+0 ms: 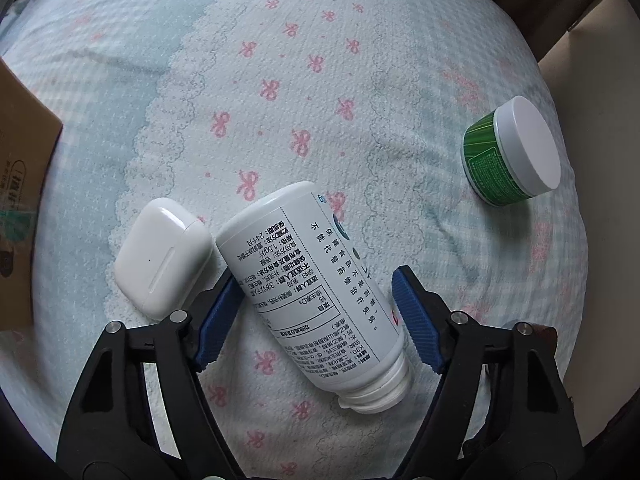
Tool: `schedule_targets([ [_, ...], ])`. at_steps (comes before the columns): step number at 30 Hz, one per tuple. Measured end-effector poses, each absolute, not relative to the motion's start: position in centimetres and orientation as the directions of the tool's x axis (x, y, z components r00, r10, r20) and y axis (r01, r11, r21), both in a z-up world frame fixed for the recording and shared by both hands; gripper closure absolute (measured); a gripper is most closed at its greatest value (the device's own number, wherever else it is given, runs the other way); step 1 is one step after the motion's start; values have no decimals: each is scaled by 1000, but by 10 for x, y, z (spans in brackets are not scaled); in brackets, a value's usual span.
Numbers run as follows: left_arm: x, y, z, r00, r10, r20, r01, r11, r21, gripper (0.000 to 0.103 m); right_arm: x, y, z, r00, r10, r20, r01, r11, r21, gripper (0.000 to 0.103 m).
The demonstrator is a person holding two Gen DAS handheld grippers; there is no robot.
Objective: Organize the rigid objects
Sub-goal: 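Grasp white pill bottle with left tool while right tool grasps red-lid jar, then carry pill bottle with left tool while right tool carries red jar to box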
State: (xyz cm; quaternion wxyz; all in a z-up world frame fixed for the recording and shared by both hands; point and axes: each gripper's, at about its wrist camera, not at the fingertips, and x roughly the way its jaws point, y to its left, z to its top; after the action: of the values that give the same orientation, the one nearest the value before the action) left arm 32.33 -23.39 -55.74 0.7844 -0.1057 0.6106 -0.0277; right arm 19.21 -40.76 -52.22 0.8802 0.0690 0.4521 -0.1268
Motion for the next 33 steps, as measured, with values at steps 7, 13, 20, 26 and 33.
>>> schedule_targets([
  [7, 326, -226, -558, 257, -217, -942, -91, 965, -247, 39, 200, -408, -530, 539, -168, -825, 297, 955, -1, 52],
  [13, 323, -215, -553, 265, -265, -927, -106, 947, -302, 48, 200, -409, -528, 527, -168, -833, 304, 953, 0, 53],
  [20, 315, -208, -538, 285, -281, -916, -88, 944, -317, 51, 195, -412, -525, 515, -142, -846, 306, 952, 27, 53],
  [26, 306, -202, -511, 319, -291, -902, -65, 943, -327, 52, 189, -413, -509, 521, -143, -842, 314, 949, 33, 53],
  [33, 291, -186, -456, 364, -305, -880, -34, 940, -340, 53, 184, -405, -467, 548, -138, -825, 294, 955, 36, 53],
])
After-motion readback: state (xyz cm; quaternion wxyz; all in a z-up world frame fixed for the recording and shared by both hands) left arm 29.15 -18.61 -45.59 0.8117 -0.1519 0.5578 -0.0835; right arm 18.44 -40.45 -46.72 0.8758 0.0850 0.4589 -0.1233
